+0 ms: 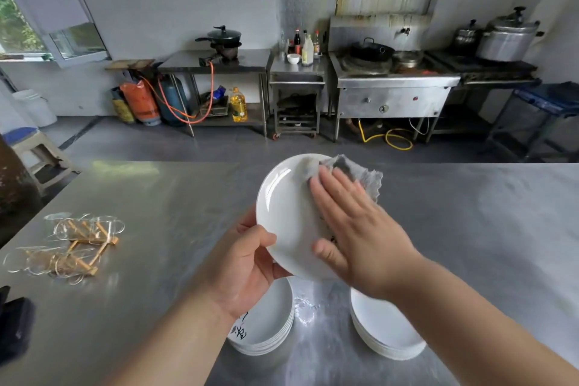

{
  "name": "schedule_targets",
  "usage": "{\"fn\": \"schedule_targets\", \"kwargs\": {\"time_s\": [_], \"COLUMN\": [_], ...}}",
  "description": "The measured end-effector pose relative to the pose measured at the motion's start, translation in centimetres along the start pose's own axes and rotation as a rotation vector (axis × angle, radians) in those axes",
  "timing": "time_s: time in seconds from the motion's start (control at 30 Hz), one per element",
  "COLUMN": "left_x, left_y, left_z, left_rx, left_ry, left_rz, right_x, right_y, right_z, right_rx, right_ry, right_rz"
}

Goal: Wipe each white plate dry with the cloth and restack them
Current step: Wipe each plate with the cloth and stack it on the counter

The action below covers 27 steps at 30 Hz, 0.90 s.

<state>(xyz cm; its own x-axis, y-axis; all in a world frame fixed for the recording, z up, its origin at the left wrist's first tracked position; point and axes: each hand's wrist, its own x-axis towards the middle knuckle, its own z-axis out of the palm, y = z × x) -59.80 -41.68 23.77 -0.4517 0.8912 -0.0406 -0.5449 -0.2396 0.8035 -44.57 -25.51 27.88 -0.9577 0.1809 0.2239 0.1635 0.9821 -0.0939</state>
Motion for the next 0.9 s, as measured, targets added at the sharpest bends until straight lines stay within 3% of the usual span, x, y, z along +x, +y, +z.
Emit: {"fn": "schedule_targets", "kwargs": {"time_s": [0.13, 0.23, 0.33, 0.53, 0.73, 0.9], "left_x": [0.3, 0.5, 0.3, 0.6, 1.7, 1.2], "left_y": [0.0, -0.1, -0.4, -0.1, -0.2, -0.5], "left_z": [0.5, 0.3, 0.1, 0.5, 0.9, 0.8], "left_rx": [0.015, -0.026, -0.049, -0.081, -0.086, -0.07], "left_ry": [0.016, 0.052, 0.086, 0.071, 0.201, 0.159], "left_rz": [0.028, 0.024, 0.014, 0.044, 0.033, -0.008], "right_x": [-0.3, -2.4, -3.4, -1.1, -3.4, -1.9], "right_y": [-0.8, -3.8, -4.1, -0.1, -5.1, -0.3], "right_z": [0.2, 2.6, 3.6, 0.7, 4.3, 2.4], "right_rx": [-0.008, 0.148, 0.131, -0.045, 0.151, 0.003], "right_ry": [0.04, 0.038, 0.006, -0.016, 0.046, -0.058], "right_rz": [0.098, -0.046, -0.114, 0.186, -0.002, 0.206]}}
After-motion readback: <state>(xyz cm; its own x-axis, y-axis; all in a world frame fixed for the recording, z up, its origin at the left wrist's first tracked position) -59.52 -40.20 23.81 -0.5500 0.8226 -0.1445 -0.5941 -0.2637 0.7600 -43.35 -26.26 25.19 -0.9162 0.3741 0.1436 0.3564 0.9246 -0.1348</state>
